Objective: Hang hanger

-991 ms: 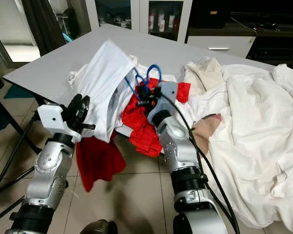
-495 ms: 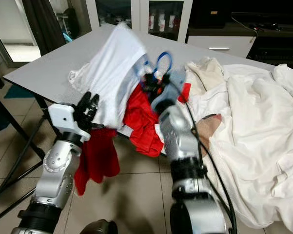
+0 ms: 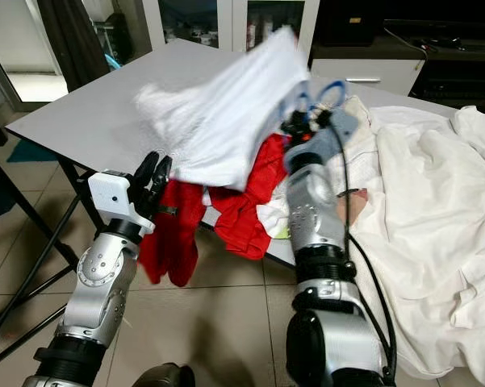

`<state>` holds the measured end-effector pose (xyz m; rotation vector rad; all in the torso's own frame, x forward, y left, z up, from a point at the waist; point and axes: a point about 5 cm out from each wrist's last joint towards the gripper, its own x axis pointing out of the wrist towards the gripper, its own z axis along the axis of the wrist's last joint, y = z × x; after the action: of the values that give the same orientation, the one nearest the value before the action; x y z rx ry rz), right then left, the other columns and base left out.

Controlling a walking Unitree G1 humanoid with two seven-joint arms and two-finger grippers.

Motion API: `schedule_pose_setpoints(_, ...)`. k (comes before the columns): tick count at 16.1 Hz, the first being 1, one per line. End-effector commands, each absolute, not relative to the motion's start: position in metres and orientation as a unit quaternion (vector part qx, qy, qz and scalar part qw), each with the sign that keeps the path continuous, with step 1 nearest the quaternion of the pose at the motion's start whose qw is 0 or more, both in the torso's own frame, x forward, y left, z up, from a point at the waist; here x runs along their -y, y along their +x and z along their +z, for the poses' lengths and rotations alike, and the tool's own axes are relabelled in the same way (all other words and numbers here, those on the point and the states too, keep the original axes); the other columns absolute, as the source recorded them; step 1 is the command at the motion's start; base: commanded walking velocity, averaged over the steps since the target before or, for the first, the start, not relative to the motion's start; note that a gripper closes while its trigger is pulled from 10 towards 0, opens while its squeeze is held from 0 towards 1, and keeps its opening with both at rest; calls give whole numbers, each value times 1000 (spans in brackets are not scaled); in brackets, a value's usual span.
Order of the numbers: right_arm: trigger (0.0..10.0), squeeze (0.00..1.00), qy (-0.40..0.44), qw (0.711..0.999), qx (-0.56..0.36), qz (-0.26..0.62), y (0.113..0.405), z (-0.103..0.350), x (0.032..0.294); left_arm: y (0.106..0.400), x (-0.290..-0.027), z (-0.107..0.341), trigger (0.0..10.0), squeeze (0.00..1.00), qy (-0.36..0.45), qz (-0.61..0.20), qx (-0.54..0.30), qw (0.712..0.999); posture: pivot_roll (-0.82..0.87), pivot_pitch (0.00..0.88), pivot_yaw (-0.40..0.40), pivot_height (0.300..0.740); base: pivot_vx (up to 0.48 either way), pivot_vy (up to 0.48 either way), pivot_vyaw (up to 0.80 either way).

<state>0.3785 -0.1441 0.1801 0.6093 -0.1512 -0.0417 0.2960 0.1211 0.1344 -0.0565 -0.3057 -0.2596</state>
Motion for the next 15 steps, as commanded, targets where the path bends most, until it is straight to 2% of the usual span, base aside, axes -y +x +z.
schedule_pose_setpoints(1, 0, 0, 313, 940, 118, -58, 382, 198, 162, 297, -119, 136, 10000, 0, -23, -135, 157, 978, 147, 0, 18, 740, 0, 0, 0)
schedule_pose_setpoints(5, 0, 0, 308, 929, 154, -138, 387, 217, 201, 298, -117, 136, 10000, 0, -24, -138, 157, 978, 149, 0, 18, 740, 0, 0, 0)
schedule_pose_setpoints(9, 0, 0, 306, 917, 162, -197, 388, 222, 229, 298, -117, 136, 10000, 0, -24, -138, 157, 978, 153, 0, 17, 740, 0, 0, 0)
schedule_pose_setpoints(10, 0, 0, 312, 916, 160, -197, 389, 222, 229, 298, -117, 135, 10000, 0, -24, -138, 156, 978, 153, 0, 17, 740, 0, 0, 0)
schedule_pose_setpoints(15, 0, 0, 400, 901, 154, -68, 389, 213, 182, 297, -112, 132, 10000, 0, -29, -149, 148, 977, 147, 0, 19, 740, 0, 0, 0)
